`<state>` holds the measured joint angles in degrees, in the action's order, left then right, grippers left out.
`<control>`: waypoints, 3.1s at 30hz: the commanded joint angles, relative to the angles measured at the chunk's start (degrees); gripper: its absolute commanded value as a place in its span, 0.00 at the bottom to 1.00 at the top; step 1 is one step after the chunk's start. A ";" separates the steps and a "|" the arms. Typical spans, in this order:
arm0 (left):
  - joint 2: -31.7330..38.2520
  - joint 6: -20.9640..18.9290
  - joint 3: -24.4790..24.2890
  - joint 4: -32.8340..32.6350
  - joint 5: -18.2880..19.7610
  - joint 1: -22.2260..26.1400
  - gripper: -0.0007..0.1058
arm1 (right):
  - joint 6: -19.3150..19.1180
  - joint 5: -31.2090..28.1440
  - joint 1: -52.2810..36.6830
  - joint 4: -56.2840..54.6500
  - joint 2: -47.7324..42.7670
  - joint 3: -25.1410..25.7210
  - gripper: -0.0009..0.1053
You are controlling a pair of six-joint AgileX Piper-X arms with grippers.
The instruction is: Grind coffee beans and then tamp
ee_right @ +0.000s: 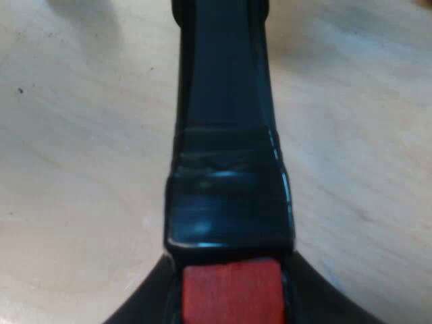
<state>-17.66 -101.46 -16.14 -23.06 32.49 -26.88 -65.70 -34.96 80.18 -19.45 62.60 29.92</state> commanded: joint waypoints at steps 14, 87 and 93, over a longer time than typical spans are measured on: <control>0.49 1.44 1.85 0.62 -4.47 -0.28 0.80 | 0.30 -0.88 0.00 11.22 11.79 0.40 0.01; 0.49 1.44 1.85 0.28 -4.47 -0.28 0.80 | -13.96 9.07 -5.36 -14.26 -2.79 17.25 0.67; 0.49 1.44 1.85 0.28 -4.47 -0.28 0.80 | -17.68 9.51 -5.23 -7.41 -4.60 17.63 0.67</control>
<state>-17.66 -100.25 -14.10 -23.13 28.70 -26.88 -81.72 -25.19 75.04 -28.19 58.42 47.06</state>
